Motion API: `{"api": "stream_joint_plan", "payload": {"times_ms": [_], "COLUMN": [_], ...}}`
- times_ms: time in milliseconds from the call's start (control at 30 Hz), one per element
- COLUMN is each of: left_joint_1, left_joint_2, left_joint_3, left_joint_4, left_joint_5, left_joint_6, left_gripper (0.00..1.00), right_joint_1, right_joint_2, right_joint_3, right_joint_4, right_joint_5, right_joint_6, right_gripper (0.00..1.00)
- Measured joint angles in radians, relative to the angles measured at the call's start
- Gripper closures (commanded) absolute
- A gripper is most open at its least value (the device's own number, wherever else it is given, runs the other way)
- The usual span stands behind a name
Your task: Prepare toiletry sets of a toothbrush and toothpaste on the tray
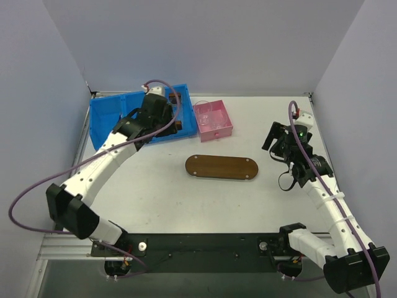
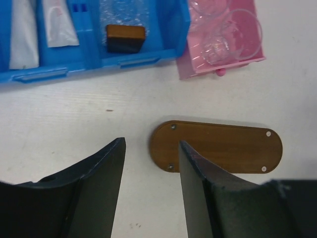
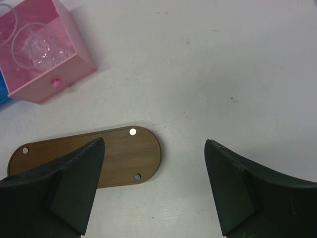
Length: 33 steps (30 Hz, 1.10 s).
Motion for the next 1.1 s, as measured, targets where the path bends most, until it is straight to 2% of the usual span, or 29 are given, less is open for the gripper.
{"api": "stream_joint_plan", "payload": {"times_ms": [300,433,667,833,1100], "left_joint_1": [-0.136,-0.160,-0.167,-0.167,-0.167], "left_joint_2": [0.389,0.580,0.877,0.947,0.968], "left_joint_3": [0.356,0.558,0.887,0.926,0.952], "left_joint_4": [0.000,-0.017,-0.109,-0.146,-0.163], "left_joint_5": [-0.005,-0.005,-0.025,-0.058,-0.104], "left_joint_6": [-0.087,-0.142,-0.204,-0.210,-0.200], "left_gripper": [0.44,0.45,0.53,0.55,0.55], "right_joint_1": [0.054,0.055,0.055,0.056,0.056], "right_joint_2": [-0.010,-0.021,-0.034,-0.051,-0.050], "right_joint_3": [0.001,0.004,0.020,0.020,0.020], "right_joint_4": [-0.057,-0.075,-0.097,-0.113,-0.130], "right_joint_5": [0.014,0.020,0.016,0.010,0.008], "right_joint_6": [-0.058,-0.088,-0.108,-0.105,-0.101], "right_gripper": [0.28,0.29,0.30,0.30,0.30]}}
